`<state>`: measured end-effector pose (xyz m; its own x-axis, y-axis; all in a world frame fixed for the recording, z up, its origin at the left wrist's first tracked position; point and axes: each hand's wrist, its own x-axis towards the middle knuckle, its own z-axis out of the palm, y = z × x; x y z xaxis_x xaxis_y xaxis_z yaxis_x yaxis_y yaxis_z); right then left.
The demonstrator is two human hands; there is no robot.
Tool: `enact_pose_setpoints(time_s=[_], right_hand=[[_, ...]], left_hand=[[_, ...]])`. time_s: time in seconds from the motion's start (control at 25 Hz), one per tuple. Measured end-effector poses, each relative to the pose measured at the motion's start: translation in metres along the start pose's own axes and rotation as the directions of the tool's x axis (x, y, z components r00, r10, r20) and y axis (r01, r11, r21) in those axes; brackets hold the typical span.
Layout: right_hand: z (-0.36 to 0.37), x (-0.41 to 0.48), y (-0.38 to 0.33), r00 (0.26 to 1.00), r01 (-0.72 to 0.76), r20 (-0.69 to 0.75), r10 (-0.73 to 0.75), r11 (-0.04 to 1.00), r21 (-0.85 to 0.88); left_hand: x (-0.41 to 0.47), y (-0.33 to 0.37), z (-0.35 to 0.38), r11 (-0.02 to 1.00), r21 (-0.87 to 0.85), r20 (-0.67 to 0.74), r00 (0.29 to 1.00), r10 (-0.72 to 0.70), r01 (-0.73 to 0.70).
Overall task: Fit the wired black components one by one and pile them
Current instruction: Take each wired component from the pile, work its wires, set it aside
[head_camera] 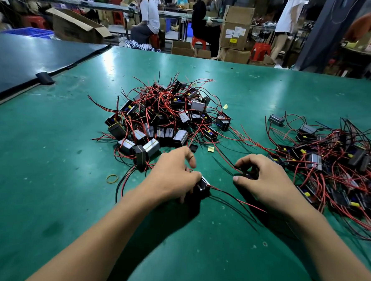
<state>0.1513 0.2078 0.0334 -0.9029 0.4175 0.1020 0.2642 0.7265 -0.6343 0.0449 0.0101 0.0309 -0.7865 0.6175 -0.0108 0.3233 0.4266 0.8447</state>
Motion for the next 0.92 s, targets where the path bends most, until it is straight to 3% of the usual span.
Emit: enact_pose_setpoints(time_s=[0.08, 0.12, 0.2, 0.32, 0.52, 0.64, 0.76, 0.92], right_hand=[[0.001, -0.001, 0.0, 0.999, 0.029, -0.027, -0.029, 1.0, -0.012], [0.002, -0.001, 0.0, 0.997, 0.057, -0.047, -0.059, 0.998, -0.033], [0.005, 0.0, 0.0, 0.988, 0.119, -0.085, -0.128, 0.988, -0.101], [0.003, 0.002, 0.005, 0.979, 0.147, -0.116, -0.167, 0.976, -0.16], [0.0, 0.006, 0.012, 0.989, 0.069, -0.128, -0.076, 0.996, -0.062], [0.003, 0.006, 0.011, 0.983, 0.039, -0.182, -0.037, 0.999, 0.009], [0.006, 0.005, 0.006, 0.98, 0.079, -0.185, -0.076, 0.997, 0.007], [0.008, 0.002, 0.001, 0.97, 0.214, -0.077, -0.23, 0.961, -0.174]], left_hand=[[-0.003, 0.002, 0.002, 0.927, 0.235, -0.083, 0.944, 0.318, -0.292], [-0.004, 0.004, 0.002, 0.859, 0.315, -0.045, 0.898, 0.439, -0.404], [-0.004, 0.007, 0.001, 0.745, 0.392, 0.101, 0.83, 0.548, -0.54], [-0.006, 0.007, -0.001, 0.732, 0.396, 0.183, 0.829, 0.528, -0.554], [-0.001, 0.003, -0.017, 0.768, 0.528, 0.121, 0.927, 0.354, -0.362], [0.001, 0.003, -0.028, 0.818, 0.508, 0.121, 0.963, 0.241, -0.269], [-0.002, 0.008, -0.015, 0.85, 0.431, 0.103, 0.953, 0.286, -0.302], [-0.003, 0.004, 0.006, 0.801, 0.425, 0.101, 0.902, 0.42, -0.421]])
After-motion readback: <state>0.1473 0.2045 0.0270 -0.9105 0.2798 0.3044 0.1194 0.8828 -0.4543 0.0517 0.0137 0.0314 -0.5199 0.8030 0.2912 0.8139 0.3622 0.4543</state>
